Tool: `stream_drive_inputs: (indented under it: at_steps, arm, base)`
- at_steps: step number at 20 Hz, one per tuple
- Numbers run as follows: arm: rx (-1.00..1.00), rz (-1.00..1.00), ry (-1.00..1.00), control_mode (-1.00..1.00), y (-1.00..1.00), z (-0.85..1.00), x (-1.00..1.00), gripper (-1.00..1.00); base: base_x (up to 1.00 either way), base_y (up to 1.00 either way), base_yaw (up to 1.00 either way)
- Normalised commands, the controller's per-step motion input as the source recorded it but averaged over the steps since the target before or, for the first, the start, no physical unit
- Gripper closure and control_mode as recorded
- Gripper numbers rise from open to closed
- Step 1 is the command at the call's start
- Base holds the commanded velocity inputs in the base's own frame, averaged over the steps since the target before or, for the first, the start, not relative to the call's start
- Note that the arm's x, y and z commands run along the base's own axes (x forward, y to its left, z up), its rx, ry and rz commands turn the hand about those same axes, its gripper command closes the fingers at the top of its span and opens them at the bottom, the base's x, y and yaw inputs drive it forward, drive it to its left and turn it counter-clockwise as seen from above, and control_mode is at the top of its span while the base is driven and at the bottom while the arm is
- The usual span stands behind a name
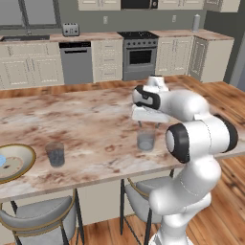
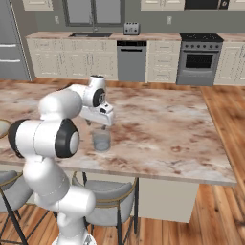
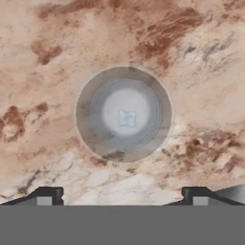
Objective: There are four ice cubes in the ice bowl. Place two ice cubes in each glass of water.
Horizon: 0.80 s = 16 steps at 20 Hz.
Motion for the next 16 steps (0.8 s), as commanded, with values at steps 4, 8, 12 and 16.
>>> stream_drive_inputs:
  at_steps: [4,8,12,16]
  arm:
    - [0.0,0.1,0.0,-1.0,0.69,0.0,-1.0,-1.0]
    - [0.0,0.15,0.0,-1.0,0.59,0.09,-1.0,-1.0]
    - [0.0,0.17,-0.02,-1.0,0.23,0.41,-0.89,-1.0]
    - [0.0,0.04,-0.03,-1.0,0.01,0.08,-0.08,-1.0]
  base:
    - [0.0,0.0,0.0]
    - [0.0,0.0,0.0]
    - [0.0,0.0,0.0]
    - [0.0,0.0,0.0]
